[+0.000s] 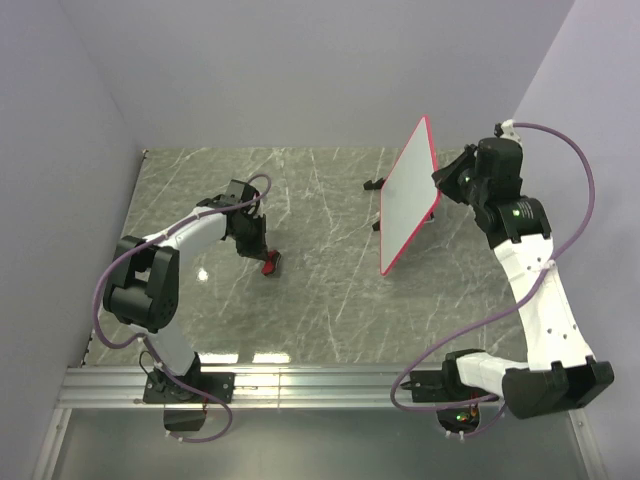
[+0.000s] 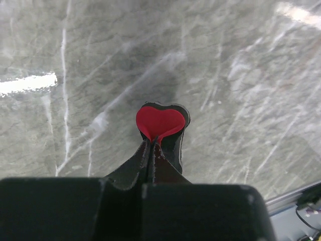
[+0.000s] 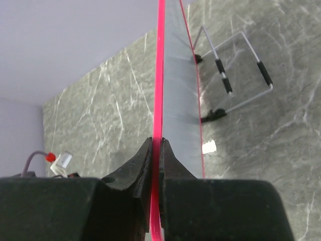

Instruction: Erase the whiteboard

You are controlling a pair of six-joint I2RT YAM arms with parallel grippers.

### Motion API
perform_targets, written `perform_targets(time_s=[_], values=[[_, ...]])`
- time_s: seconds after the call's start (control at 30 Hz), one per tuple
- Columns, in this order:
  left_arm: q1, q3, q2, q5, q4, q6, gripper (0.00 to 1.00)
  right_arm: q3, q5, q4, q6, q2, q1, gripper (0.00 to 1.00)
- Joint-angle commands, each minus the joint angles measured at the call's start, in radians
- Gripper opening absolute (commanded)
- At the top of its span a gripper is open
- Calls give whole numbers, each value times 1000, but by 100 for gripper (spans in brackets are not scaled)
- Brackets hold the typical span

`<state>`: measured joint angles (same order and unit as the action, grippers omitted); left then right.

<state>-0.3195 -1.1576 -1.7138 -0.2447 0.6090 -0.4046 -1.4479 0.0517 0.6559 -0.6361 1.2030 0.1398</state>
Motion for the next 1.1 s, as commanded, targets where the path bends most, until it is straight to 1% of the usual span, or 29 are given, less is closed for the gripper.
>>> perform_targets(time_s=[0.0, 0.13, 0.2, 0.3, 0.4, 0.5, 0.53, 0.57, 0.6, 0.73, 0.83, 1.07], values=[[0, 36, 14, 36, -31, 13, 0, 33, -49, -145, 15, -123, 0, 0], [0, 96, -10, 15, -93, -8, 0, 84, -47, -127, 27, -175, -2, 0], [0, 110, -23, 4, -109, -19, 0, 96, -35, -130, 33, -174, -3, 0], [0, 99, -56, -11, -115, -20, 0, 86, -44, -116, 58, -151, -3, 0], [0, 75, -93, -11, -111, -16, 0, 118, -46, -72, 82, -166, -5, 0], [0, 58, -113, -2, -104, -10, 0, 242, -49, -62, 78, -253, -5, 0], [0, 58, -113, -2, -103, -10, 0, 320, -73, -58, 73, -276, -5, 0], [0, 61, -116, 2, -107, -13, 0, 355, -81, -53, 69, -317, -3, 0], [0, 65, -113, 1, -112, -16, 0, 421, -87, -44, 58, -335, -5, 0], [0, 85, -116, -5, -123, -23, 0, 564, -142, -56, 35, -393, -5, 0], [0, 84, -112, -7, -120, -25, 0, 635, -158, -78, 30, -410, -3, 0], [0, 65, -110, -1, -107, -22, 0, 698, -164, -101, 56, -369, -5, 0]])
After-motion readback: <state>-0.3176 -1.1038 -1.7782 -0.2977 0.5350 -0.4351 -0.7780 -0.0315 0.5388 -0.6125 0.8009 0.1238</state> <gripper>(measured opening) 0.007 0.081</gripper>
